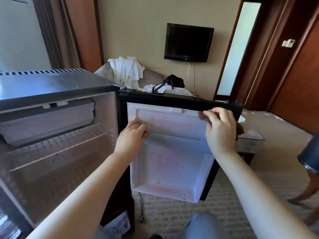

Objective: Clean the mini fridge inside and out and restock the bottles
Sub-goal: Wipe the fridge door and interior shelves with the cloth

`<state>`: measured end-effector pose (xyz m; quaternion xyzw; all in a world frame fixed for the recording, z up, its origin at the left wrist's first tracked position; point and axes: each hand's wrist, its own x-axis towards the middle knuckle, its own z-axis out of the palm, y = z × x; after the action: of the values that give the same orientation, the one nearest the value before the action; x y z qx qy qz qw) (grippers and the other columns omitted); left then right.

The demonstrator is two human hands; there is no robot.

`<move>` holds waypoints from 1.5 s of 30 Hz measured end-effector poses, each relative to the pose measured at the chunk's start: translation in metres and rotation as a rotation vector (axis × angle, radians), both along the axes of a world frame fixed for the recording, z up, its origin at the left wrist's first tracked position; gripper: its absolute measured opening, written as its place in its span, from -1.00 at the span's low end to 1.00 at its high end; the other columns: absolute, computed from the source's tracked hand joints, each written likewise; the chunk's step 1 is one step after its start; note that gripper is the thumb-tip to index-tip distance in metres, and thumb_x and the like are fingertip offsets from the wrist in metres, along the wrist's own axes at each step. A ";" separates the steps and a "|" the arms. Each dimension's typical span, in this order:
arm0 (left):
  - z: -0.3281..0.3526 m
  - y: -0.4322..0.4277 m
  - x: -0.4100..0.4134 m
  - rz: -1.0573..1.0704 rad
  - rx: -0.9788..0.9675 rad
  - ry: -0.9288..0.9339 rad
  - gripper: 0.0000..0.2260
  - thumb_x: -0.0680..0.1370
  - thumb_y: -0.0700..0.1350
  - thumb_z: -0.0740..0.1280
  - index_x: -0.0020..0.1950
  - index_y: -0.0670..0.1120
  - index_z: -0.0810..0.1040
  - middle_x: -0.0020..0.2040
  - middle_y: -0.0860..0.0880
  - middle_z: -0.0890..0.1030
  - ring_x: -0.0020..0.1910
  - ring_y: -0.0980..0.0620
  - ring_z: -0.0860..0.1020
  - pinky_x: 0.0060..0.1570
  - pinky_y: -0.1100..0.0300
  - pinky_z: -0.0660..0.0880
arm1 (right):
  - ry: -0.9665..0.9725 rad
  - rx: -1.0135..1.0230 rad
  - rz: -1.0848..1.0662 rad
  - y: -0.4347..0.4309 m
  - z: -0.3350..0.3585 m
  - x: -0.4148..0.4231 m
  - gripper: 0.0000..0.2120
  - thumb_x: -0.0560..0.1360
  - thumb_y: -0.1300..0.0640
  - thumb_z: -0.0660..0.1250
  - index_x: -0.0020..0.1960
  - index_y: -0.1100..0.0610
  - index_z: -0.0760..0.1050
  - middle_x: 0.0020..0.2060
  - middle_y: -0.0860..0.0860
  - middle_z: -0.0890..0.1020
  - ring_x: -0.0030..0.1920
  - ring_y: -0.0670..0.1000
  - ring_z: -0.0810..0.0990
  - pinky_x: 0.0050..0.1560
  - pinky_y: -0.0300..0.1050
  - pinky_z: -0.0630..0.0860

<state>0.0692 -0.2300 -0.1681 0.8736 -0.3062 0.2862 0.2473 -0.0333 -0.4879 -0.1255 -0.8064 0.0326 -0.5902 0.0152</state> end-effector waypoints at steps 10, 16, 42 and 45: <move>-0.006 0.002 -0.005 0.035 0.027 -0.117 -0.83 0.47 -0.14 0.41 -0.22 -0.12 0.44 -0.28 -0.05 0.51 -0.04 -0.15 0.53 -0.17 0.04 0.48 | 0.283 -0.253 0.170 0.007 -0.017 0.004 -0.79 0.41 0.28 0.34 -0.06 0.07 0.69 -0.10 -0.08 0.67 0.04 0.05 0.36 0.05 -0.04 0.38; -0.007 0.000 -0.010 0.071 0.032 -0.122 -0.85 0.41 -0.20 0.44 -0.19 -0.13 0.46 -0.25 -0.06 0.53 -0.05 -0.17 0.55 -0.30 0.06 0.46 | 0.417 -0.282 0.042 -0.012 -0.019 -0.033 -0.59 0.36 0.26 0.45 0.19 0.06 0.62 0.13 -0.09 0.64 -0.03 0.14 0.47 0.02 0.05 0.46; -0.010 -0.003 -0.015 0.136 0.141 -0.146 -0.77 0.27 -0.25 0.48 -0.15 -0.14 0.52 -0.23 -0.05 0.55 -0.11 -0.14 0.56 -0.39 0.13 0.32 | 0.463 -0.055 0.181 0.029 -0.004 0.019 -0.70 0.29 0.44 0.28 -0.18 0.13 0.67 -0.25 0.03 0.66 -0.21 0.18 0.57 -0.25 -0.01 0.55; -0.007 -0.004 -0.015 0.145 0.159 -0.148 -0.75 0.24 -0.24 0.50 -0.18 -0.13 0.50 -0.25 -0.04 0.54 -0.14 -0.14 0.55 -0.39 0.15 0.28 | 0.641 0.012 0.162 0.031 -0.011 0.028 -0.68 0.31 0.46 0.30 -0.16 0.10 0.68 -0.22 0.04 0.66 -0.15 0.19 0.56 -0.20 0.02 0.52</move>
<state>0.0544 -0.2344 -0.1754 0.8868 -0.2816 0.3417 0.1327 -0.0057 -0.4565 -0.1366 -0.9510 -0.0250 -0.3030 0.0561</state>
